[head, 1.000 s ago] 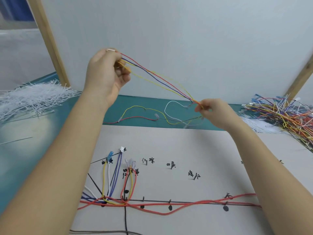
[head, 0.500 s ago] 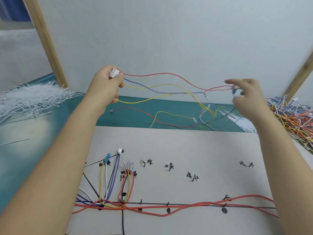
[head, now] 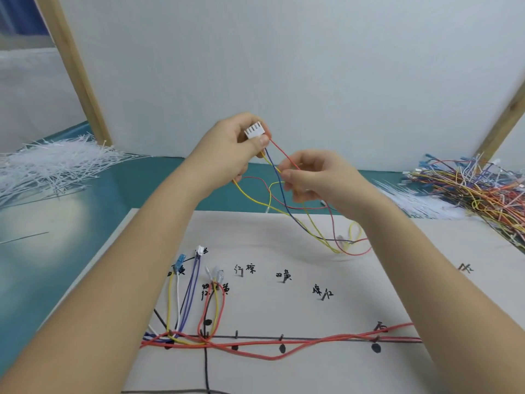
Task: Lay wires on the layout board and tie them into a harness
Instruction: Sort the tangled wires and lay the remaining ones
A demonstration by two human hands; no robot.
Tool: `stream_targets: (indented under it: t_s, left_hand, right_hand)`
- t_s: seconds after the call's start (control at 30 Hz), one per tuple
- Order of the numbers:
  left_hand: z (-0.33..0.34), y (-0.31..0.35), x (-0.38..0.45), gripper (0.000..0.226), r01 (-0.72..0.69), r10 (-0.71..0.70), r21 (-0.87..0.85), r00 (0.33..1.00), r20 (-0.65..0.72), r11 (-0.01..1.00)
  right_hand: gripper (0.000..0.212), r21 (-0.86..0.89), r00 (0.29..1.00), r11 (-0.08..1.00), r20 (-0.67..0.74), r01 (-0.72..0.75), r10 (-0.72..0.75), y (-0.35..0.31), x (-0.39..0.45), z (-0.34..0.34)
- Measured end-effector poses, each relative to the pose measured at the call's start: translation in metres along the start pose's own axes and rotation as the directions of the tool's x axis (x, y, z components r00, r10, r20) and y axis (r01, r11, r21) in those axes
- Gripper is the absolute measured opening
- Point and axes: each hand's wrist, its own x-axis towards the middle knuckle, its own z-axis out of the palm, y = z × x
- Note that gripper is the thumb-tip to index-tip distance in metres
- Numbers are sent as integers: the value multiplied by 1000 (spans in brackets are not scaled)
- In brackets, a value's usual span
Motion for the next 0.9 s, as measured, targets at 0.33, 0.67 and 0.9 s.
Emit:
stream_targets:
  t_s: [0.33, 0.67, 0.9]
  left_hand:
    - [-56, -1, -2, 24, 165, -162, -248, 986, 34, 954]
    - [-46, -3, 3, 21, 141, -246, -572, 963, -110, 808]
    - [-68, -12, -1, 13, 114, -40, 339, 975, -219, 934]
  right_hand:
    - [15, -730, 890, 651, -416, -205, -187, 47, 4, -65]
    - [11, 159, 896, 966, -368, -202, 248, 53, -12, -94]
    - [14, -615, 737, 708, -646, -348, -199, 61, -10, -99]
